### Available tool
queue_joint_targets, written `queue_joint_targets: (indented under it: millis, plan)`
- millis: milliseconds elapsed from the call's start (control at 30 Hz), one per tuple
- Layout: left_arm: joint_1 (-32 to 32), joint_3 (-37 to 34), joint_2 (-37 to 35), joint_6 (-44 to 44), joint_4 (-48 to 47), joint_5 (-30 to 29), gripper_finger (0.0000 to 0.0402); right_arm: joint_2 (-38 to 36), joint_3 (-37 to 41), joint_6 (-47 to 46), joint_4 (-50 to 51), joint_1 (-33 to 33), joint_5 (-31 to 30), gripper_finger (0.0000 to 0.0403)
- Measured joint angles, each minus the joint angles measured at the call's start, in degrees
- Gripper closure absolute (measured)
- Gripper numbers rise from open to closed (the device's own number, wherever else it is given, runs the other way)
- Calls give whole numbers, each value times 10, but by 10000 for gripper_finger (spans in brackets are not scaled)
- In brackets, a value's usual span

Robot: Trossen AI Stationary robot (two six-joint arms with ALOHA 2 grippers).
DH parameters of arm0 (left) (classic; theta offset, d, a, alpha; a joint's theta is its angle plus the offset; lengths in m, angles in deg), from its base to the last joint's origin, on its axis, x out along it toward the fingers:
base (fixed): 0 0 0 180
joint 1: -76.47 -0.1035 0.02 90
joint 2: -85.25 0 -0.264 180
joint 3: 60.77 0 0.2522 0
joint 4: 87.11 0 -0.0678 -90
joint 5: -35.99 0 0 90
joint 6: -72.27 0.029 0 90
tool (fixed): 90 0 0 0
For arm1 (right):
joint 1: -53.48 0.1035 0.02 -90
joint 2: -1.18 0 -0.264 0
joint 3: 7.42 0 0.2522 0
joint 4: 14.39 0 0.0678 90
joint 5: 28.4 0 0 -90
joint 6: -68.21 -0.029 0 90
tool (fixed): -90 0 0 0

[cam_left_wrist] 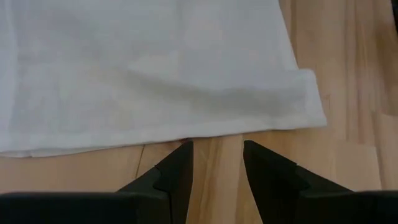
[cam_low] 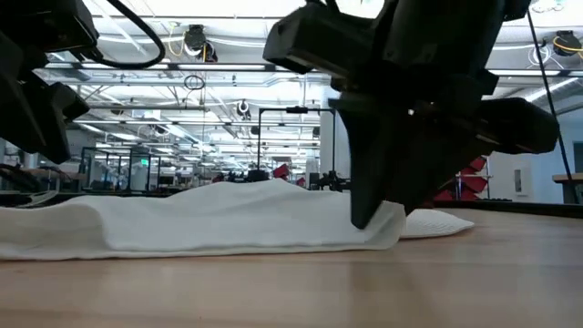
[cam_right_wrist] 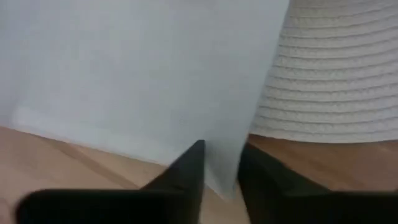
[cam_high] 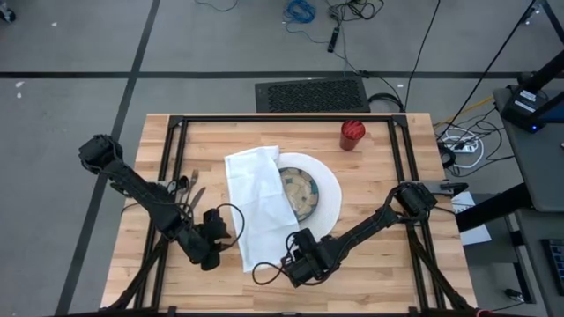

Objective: Set table place
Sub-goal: Fold the white table napkin

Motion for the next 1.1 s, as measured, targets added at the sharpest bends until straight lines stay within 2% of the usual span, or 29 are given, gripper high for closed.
queue_joint_targets:
  millis: [67, 133, 467, 700, 900, 1033, 1100]
  plan:
    - [1, 0, 0, 0, 0, -1, 274, 1, 0, 11, -1, 0, 4, 382]
    - [0, 0, 0, 0, 1, -1, 274, 0, 0, 20, -4, 0, 6, 395]
    - [0, 0, 0, 1, 7, -1, 274, -85, -1, 13, 94, 41, 27, 402]
    - [0, 0, 0, 1, 10, -3, 274, -85, -1, -12, 133, 70, 138, 403]
    - [-1, 0, 0, 2, 10, -7, 274, -83, 0, -67, 232, 85, 162, 403]
    - [-1, 0, 0, 2, 10, -17, 274, -83, 0, 15, 134, 84, 145, 403]
    - [-1, 0, 0, 3, 10, -29, 274, -83, -1, 34, 135, 83, 148, 403]
